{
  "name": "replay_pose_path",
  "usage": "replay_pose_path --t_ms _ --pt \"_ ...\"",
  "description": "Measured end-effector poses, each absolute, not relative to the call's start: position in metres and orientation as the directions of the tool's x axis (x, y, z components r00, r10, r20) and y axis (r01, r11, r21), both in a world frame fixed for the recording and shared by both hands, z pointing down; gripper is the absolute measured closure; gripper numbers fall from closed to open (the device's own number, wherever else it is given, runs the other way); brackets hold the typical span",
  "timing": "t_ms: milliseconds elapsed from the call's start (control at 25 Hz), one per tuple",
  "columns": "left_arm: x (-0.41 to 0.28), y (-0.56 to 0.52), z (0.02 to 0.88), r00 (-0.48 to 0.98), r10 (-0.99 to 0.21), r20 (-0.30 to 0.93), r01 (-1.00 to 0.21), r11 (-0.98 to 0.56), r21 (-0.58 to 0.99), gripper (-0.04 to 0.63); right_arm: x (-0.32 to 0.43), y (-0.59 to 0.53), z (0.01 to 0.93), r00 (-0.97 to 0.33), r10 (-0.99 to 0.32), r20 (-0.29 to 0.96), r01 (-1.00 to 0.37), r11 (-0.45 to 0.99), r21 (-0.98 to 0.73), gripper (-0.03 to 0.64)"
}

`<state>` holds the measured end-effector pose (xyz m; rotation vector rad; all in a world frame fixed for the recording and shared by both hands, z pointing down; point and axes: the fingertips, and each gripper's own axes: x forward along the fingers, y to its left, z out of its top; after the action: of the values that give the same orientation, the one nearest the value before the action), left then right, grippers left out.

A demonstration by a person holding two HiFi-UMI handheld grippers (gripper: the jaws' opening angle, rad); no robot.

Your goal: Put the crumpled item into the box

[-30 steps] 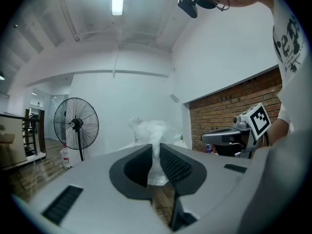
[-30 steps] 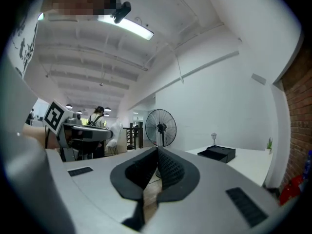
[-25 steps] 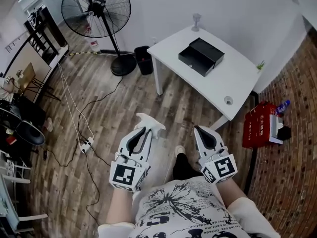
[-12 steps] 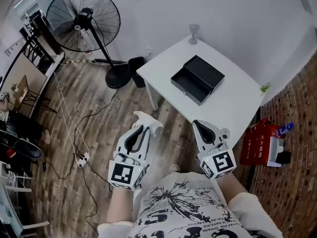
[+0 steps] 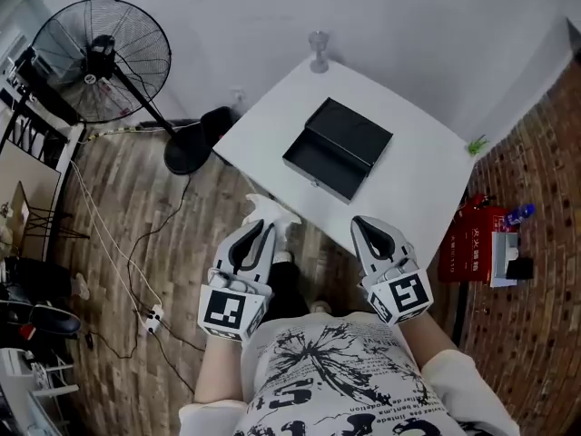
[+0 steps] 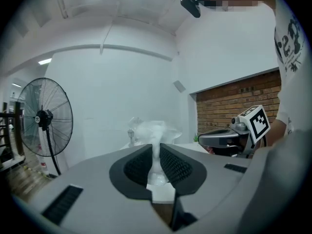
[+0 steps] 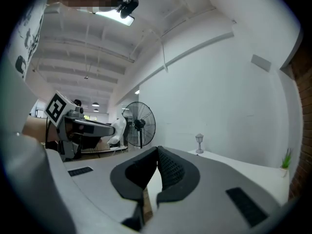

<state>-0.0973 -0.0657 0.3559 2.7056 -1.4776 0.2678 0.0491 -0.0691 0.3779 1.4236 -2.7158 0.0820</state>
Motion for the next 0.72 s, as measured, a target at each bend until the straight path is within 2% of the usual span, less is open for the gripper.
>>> replay_pose_path --t_ms 320,720 --pt "-0.073 -0.187 0.363 0.704 -0.675 0.219 -0.680 -0.730 -0.063 0.534 0.069 -0.165 0.383 -0.393 -0.913 0.110 -0.919 0.395 -0.013 0.603" --pt "-0.032 -0.313 0.406 0.866 -0.358 0.349 -0.362 -0.931 -0.056 0.534 0.079 -0.263 0.397 -0.158 -0.973 0.170 -0.987 0.156 -0.022 0.603"
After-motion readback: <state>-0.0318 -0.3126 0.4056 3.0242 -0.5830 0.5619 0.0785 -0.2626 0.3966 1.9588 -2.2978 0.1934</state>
